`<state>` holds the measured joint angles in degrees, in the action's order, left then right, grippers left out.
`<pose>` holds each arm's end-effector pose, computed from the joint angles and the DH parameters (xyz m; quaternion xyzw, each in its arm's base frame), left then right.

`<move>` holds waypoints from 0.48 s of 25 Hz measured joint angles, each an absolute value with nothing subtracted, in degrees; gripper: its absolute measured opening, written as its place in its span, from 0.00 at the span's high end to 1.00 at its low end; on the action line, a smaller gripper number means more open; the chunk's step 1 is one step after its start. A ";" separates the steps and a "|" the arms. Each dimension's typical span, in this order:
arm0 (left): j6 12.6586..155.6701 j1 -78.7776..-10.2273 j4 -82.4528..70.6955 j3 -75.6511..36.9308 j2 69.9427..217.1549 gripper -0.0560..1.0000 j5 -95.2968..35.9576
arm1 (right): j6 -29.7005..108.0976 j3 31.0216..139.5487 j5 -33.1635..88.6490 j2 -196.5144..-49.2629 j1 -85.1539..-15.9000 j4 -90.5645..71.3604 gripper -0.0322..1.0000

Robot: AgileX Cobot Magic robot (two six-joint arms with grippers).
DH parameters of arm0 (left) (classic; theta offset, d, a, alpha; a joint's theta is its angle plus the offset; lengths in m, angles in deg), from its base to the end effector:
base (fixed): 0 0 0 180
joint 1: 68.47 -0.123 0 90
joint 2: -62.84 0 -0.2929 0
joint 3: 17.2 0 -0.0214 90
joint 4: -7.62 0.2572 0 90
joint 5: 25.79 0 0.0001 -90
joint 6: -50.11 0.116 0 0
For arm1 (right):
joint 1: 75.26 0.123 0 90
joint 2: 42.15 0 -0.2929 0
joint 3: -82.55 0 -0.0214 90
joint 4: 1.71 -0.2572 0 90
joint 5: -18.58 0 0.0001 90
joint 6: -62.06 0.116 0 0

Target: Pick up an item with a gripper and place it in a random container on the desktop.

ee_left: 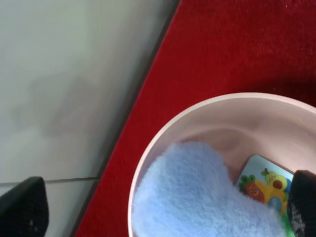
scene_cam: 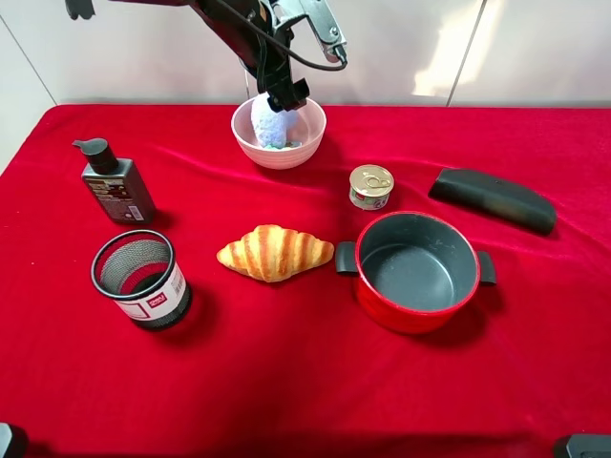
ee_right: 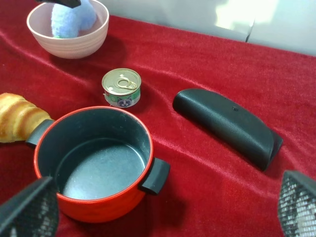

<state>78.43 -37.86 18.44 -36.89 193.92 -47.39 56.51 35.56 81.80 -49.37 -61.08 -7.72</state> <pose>0.4558 -0.2603 0.1914 0.5070 0.7621 0.0588 0.3983 0.0052 0.0125 0.2745 -0.1503 0.8401 0.0911 0.5132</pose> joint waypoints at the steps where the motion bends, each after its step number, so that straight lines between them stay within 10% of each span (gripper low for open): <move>1: 78.43 -37.86 18.44 -36.94 193.86 0.05 -47.39 | 56.51 35.56 81.80 -49.37 -61.08 -7.72 0.30; 12: 78.37 -35.72 18.44 -36.94 182.50 0.05 -62.34 | 56.51 35.56 81.80 -49.37 -61.08 -7.72 0.30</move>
